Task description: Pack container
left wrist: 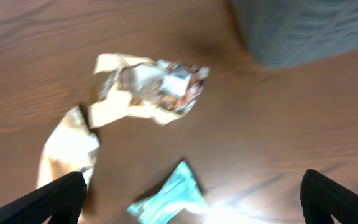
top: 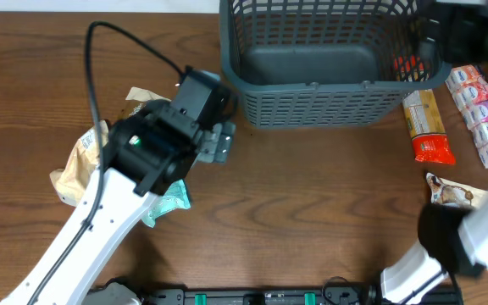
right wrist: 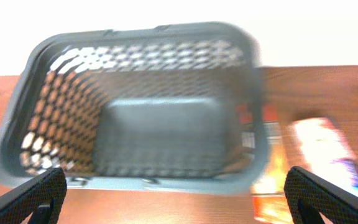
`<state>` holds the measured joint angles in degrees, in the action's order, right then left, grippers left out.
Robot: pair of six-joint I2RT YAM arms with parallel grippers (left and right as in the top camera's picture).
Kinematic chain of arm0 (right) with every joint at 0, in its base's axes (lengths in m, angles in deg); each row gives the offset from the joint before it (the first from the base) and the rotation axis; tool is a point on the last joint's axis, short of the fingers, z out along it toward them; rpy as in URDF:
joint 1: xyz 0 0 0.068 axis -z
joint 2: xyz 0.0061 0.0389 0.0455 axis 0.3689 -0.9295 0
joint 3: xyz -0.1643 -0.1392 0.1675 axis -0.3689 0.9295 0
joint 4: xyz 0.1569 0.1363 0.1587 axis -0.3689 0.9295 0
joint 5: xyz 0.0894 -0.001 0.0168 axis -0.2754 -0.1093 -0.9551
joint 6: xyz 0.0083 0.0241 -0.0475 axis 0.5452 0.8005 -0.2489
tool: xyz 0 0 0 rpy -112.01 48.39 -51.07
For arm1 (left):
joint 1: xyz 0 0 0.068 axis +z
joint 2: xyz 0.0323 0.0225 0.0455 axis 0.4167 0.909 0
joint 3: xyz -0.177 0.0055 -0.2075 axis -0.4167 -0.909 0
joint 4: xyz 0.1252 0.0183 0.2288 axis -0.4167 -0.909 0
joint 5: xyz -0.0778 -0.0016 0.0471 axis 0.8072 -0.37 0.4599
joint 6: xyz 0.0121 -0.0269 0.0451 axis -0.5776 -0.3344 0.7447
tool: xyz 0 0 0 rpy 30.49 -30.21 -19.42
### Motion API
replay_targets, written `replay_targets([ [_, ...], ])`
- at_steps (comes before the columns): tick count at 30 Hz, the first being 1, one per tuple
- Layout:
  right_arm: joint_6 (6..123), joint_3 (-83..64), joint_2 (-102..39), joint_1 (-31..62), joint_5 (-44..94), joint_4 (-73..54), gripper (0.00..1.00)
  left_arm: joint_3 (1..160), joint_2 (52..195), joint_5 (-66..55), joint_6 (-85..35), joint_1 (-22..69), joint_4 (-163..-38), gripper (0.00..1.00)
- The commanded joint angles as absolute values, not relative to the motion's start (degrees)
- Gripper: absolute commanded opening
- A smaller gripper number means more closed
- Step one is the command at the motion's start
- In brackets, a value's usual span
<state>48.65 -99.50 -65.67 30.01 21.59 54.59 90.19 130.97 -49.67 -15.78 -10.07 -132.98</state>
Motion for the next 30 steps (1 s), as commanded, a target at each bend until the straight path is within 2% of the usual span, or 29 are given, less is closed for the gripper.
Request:
replay_targets([
  [1, 51.36, -99.06, -60.05, 32.02, 31.63, 54.86, 0.99, 90.6, 128.76, -56.97, -15.04, -9.77, -135.8, 0.99],
  [9, 61.53, -85.53, -49.08, 37.57, 49.79, 54.86, 0.99, 90.6, 125.55, -62.43, -18.78, -8.91, -141.73, 0.99],
  [18, 69.59, -66.63, -43.5, 48.78, 54.4, 53.74, 0.99, 90.6, 124.19, -62.43, -19.15, -3.34, -143.76, 0.99],
  [23, 65.0, -63.17, -46.67, 57.11, 41.46, 49.57, 0.99, 90.6, 124.19, -62.43, -19.13, -1.81, -145.62, 0.99],
  [30, 64.61, -63.15, -54.41, 68.15, 29.51, 48.34, 0.99, 90.6, 124.19, -62.39, -19.17, -1.64, -148.81, 0.99],
])
